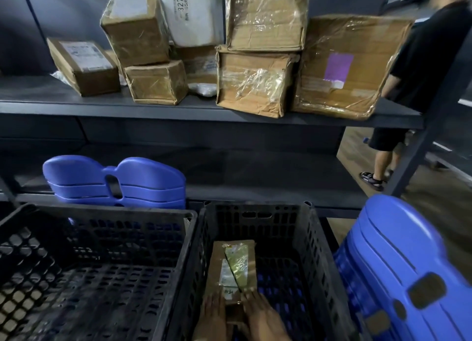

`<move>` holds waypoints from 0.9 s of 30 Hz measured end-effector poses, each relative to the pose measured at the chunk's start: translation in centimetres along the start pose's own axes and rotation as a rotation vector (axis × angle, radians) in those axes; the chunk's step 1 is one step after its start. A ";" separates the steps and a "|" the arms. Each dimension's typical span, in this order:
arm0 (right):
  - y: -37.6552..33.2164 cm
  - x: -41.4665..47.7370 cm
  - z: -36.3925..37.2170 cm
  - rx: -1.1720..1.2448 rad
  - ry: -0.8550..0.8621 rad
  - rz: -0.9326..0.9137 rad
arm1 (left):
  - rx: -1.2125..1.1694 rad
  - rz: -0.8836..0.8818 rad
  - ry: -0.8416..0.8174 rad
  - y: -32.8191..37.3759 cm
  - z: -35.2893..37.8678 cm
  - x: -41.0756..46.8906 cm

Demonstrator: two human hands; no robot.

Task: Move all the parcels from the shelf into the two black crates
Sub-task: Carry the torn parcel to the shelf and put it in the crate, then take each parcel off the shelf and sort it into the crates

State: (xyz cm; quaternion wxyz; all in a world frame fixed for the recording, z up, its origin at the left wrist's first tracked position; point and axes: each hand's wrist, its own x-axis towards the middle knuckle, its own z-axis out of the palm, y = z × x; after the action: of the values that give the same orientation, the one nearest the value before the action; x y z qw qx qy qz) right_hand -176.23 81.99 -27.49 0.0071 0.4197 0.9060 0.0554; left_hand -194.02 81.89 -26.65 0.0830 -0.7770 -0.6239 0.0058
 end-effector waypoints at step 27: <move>3.5 0.1 -34.0 0.394 0.093 0.261 | -0.303 -0.203 0.054 -5.4 -35.3 -0.7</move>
State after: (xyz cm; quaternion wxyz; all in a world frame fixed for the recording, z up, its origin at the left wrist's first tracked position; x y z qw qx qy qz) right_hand -175.66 81.04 6.69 -0.1239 0.5234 0.8368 -0.1026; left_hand -195.39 78.03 8.81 -0.0180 -0.7137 -0.6903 -0.1177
